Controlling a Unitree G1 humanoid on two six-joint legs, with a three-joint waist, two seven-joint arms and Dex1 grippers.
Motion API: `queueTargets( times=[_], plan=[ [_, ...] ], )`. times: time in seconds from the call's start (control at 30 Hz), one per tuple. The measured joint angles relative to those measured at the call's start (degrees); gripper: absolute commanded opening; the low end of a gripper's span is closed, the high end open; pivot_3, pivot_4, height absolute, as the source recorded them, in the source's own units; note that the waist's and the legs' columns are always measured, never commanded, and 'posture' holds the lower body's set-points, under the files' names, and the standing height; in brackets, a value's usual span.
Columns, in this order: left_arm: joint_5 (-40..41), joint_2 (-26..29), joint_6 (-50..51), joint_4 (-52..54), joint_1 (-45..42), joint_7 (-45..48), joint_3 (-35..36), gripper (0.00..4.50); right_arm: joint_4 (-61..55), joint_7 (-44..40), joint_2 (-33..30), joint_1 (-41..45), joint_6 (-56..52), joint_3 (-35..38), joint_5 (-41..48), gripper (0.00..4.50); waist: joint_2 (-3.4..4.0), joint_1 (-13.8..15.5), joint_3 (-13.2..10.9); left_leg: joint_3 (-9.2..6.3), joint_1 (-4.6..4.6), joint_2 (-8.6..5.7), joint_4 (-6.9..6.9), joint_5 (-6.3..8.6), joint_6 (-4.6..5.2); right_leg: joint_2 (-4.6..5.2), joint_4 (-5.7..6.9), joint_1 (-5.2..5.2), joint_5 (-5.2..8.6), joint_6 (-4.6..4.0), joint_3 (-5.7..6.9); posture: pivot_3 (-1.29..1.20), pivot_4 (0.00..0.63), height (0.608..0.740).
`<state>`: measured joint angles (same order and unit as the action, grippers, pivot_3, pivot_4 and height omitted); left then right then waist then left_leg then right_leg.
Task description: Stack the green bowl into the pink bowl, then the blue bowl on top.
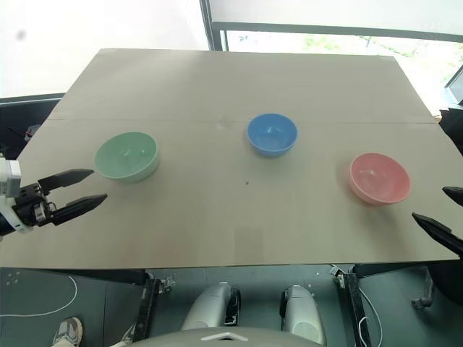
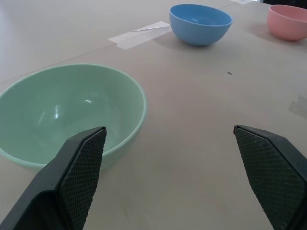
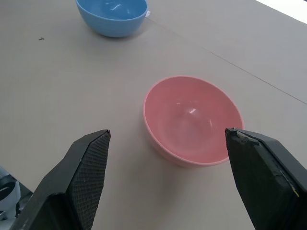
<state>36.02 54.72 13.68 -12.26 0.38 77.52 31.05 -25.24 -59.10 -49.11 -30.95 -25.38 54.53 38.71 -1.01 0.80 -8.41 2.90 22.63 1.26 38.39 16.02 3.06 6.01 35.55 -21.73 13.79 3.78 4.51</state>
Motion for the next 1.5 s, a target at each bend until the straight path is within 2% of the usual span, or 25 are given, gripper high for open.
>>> queueTargets(
  times=[0.43, 0.57, 0.73, 0.77, 0.83, 0.87, 0.9, 0.93, 1.0, 1.07, 1.27, 1.4, 1.43, 1.5],
  plan=[
    [2.4, -2.7, 5.0, 5.4, -4.8, -2.4, -3.6, 4.5, -4.1, 7.1, 1.1, 7.1, -2.4, -7.2, -0.3, 4.0, 0.01, 0.0, 0.0, -0.01, 0.02, -0.01, 0.02, -0.01, -0.02, 0.0, 0.01, 0.01, -0.01, 0.0, 0.0, 0.0, 0.15, 0.74],
    [6.8, -7.4, 7.2, 15.2, -9.5, 0.1, -10.9, 4.5, -3.0, 19.7, 0.6, 19.2, -6.7, -29.4, -12.0, 4.0, 0.0, 0.1, 0.0, 0.0, 0.0, -0.03, 0.12, -0.02, -0.03, -0.01, 0.17, 0.0, -0.01, 0.0, -0.02, 0.0, 0.15, 0.74],
    [8.9, -11.5, 8.5, 20.5, -12.6, -1.1, -14.5, 4.5, 5.7, 25.3, 1.7, 27.9, -9.2, -41.3, -20.0, 4.0, 0.0, 0.0, 0.0, 0.03, 0.05, -0.09, 0.17, -0.03, -0.02, -0.02, 0.15, -0.02, -0.02, 0.01, -0.04, 0.0, 0.15, 0.74],
    [9.1, -11.7, 8.5, 21.0, -12.7, -1.2, -14.9, 4.5, 7.5, 26.1, 2.1, 28.9, -9.3, -42.8, -21.2, 3.51, 0.0, 0.0, 0.0, 0.03, 0.05, -0.09, 0.15, -0.03, -0.02, -0.03, 0.15, -0.01, -0.02, 0.01, -0.04, 0.0, 0.15, 0.74],
    [9.2, -12.2, 8.7, 21.5, -12.7, -1.8, -15.4, 4.5, 11.8, 27.3, 2.8, 31.2, -9.2, -44.8, -23.5, 2.84, 0.06, 0.0, -0.1, 0.04, 0.07, -0.08, 0.14, -0.03, -0.02, -0.05, 0.13, -0.03, -0.02, 0.01, -0.04, 0.0, 0.15, 0.74],
    [9.2, -12.4, 8.8, 21.9, -12.7, -1.9, -15.6, 4.5, 12.9, 27.5, 2.9, 31.8, -9.1, -45.1, -24.2, 2.29, 0.08, 0.0, -0.1, 0.03, 0.08, -0.08, 0.13, -0.03, -0.02, -0.05, 0.12, -0.03, -0.01, 0.02, -0.02, 0.0, 0.15, 0.74],
    [9.2, -12.6, 9.0, 22.3, -12.6, -2.2, -15.7, 4.5, 13.9, 27.6, 3.0, 32.6, -8.7, -45.5, -24.9, 2.05, 0.08, 0.0, -0.1, 0.03, 0.08, -0.08, 0.13, -0.03, -0.02, -0.05, 0.11, -0.03, -0.01, 0.02, -0.01, 0.0, 0.15, 0.74],
    [9.2, -12.7, 9.0, 22.6, -12.5, -2.4, -15.8, 4.5, 14.3, 27.5, 3.0, 33.2, -8.2, -45.6, -25.2, 1.48, 0.08, 0.0, -0.1, 0.03, 0.08, -0.08, 0.13, -0.03, -0.02, -0.06, 0.1, -0.03, -0.01, 0.02, -0.01, 0.0, 0.15, 0.74],
    [9.4, -12.8, 9.5, 23.3, -12.2, -3.1, -15.7, 4.5, 14.5, 26.9, 3.0, 34.1, -7.4, -45.7, -25.6, 0.68, 0.07, 0.0, -0.1, 0.02, 0.07, -0.07, 0.15, -0.03, -0.02, -0.06, 0.11, -0.01, -0.01, 0.03, -0.01, 0.0, 0.15, 0.74],
    [9.4, -13.0, 9.6, 23.6, -11.3, -3.7, -15.7, 4.5, 14.5, 26.7, 3.0, 34.1, -6.8, -45.7, -26.1, 0.05, 0.07, 0.0, -0.1, 0.02, 0.07, -0.07, 0.15, -0.03, -0.02, -0.05, 0.11, -0.01, -0.01, 0.03, -0.01, 0.0, 0.15, 0.74],
    [7.9, -14.3, 8.8, 23.6, -10.0, -6.8, -15.8, 4.5, 9.9, 23.8, 3.1, 34.1, -6.8, -46.0, -25.1, 0.05, 0.08, 0.0, -0.1, 0.01, 0.07, -0.04, 0.15, -0.03, -0.03, -0.08, 0.12, -0.02, -0.01, 0.02, -0.01, 0.0, 0.15, 0.74],
    [4.6, -15.1, 7.9, 23.4, -9.5, -10.4, -16.2, 4.5, -1.1, 20.5, 5.6, 35.8, -8.9, -50.6, -20.1, 0.05, 0.08, -0.1, -0.1, -0.01, 0.05, 0.0, 0.15, -0.03, -0.04, -0.11, 0.13, -0.01, -0.01, 0.02, 0.0, 0.0, 0.15, 0.74],
    [3.4, -15.2, 7.8, 23.2, -9.6, -12.1, -16.6, 4.5, -4.8, 19.9, 7.0, 36.9, -10.7, -54.0, -18.9, 0.05, 0.08, -0.1, -0.1, -0.01, 0.05, 0.0, 0.15, -0.03, -0.03, -0.1, 0.13, -0.01, -0.01, 0.02, 0.0, 0.0, 0.15, 0.74],
    [3.1, -15.4, 7.8, 22.8, -9.6, -12.9, -16.7, 4.5, -6.3, 19.6, 7.9, 37.9, -11.3, -56.7, -18.6, 0.05, 0.06, 0.1, -0.1, -0.05, 0.07, -0.04, 0.17, -0.03, -0.03, -0.07, 0.12, 0.0, -0.02, 0.02, 0.04, 0.0, 0.15, 0.74]
  ],
)
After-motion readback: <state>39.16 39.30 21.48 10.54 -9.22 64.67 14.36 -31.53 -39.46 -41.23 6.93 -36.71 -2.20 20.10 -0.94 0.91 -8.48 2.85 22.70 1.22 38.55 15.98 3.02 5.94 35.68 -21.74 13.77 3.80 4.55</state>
